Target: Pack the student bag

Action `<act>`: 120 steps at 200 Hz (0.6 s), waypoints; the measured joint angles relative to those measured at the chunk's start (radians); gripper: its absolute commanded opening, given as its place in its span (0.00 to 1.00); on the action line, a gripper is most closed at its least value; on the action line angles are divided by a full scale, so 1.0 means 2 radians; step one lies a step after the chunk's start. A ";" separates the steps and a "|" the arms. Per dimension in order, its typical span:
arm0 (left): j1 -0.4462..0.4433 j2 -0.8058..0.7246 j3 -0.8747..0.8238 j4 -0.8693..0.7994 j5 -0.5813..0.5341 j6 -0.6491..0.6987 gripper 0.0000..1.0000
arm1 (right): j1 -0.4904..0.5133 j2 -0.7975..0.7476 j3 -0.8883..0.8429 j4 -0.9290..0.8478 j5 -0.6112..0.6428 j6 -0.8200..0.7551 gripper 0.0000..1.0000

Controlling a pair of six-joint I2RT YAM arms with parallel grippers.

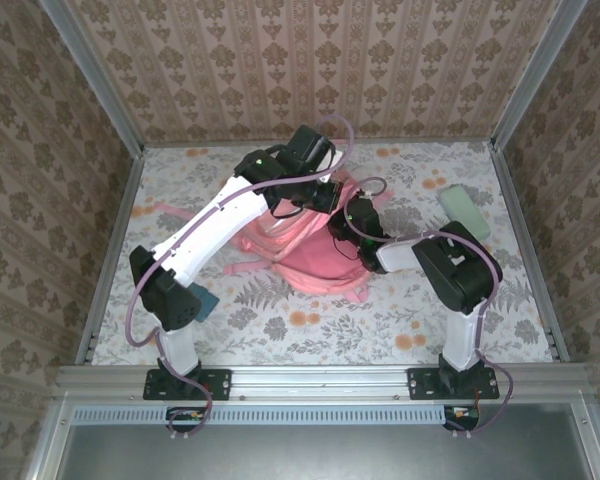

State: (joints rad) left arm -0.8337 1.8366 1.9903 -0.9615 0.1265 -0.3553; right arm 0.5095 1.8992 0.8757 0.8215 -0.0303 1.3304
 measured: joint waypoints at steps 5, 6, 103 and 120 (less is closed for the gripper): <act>0.001 0.000 -0.002 0.001 0.001 0.000 0.00 | -0.001 -0.007 -0.004 -0.009 -0.002 -0.004 0.60; 0.001 0.000 -0.003 0.002 0.001 0.000 0.00 | -0.001 -0.009 -0.005 -0.011 -0.002 -0.005 0.59; 0.006 -0.008 -0.019 0.014 0.014 -0.002 0.00 | -0.001 -0.051 0.000 -0.136 -0.056 -0.051 0.14; 0.006 -0.009 -0.023 0.015 0.018 -0.004 0.00 | -0.001 -0.047 0.006 -0.143 -0.061 -0.049 0.13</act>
State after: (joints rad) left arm -0.8223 1.8194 1.9453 -0.9310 0.1619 -0.3637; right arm 0.5072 1.8050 0.8875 0.5362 -0.1516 1.2331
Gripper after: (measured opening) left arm 0.047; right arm 0.140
